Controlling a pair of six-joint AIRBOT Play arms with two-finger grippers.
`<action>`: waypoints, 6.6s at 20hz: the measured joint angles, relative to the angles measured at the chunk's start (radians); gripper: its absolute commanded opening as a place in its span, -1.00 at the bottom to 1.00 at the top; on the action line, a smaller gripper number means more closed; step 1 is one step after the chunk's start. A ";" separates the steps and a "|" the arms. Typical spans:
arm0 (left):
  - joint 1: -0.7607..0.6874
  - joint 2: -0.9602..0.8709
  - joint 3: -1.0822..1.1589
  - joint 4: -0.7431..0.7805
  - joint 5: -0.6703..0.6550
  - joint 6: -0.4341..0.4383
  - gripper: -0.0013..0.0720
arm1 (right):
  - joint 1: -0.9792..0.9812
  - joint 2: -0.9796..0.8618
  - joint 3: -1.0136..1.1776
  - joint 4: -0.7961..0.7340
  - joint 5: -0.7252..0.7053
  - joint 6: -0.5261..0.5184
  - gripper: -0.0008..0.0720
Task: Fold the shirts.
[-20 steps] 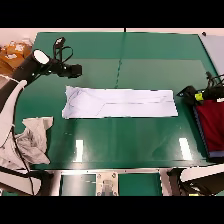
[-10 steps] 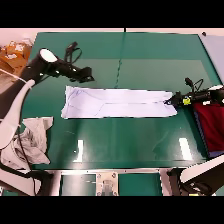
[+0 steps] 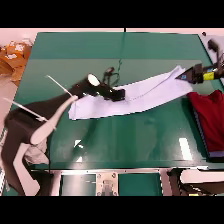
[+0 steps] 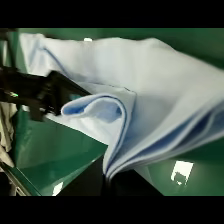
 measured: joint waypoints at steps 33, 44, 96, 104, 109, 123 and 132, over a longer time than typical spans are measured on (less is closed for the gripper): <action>0.627 0.116 0.546 0.512 -0.775 -0.101 -0.90 | 1.102 -0.276 -0.123 0.146 -1.109 0.296 0.54; 0.650 0.121 0.541 0.519 -0.787 -0.085 -0.90 | 0.487 -0.100 -0.223 -0.002 -0.569 0.190 0.54; 0.650 0.121 0.540 0.561 -0.806 -0.130 -0.90 | -0.493 -0.158 0.426 0.206 -0.407 0.177 -0.95; 0.650 0.121 0.540 0.543 -0.855 -0.144 -0.90 | -0.557 -0.097 0.443 -0.166 -0.121 0.401 -0.95; 0.650 0.121 0.540 0.526 -0.868 -0.153 -0.90 | -0.587 -0.003 0.443 -0.398 0.004 0.494 -0.95; 0.650 0.121 0.540 0.473 -0.869 -0.164 -0.90 | -0.596 0.080 -0.044 -0.900 0.162 0.655 0.79; 0.640 0.122 0.540 0.438 -0.810 -0.164 -0.91 | -0.539 0.049 -0.045 -0.815 0.192 0.717 -0.95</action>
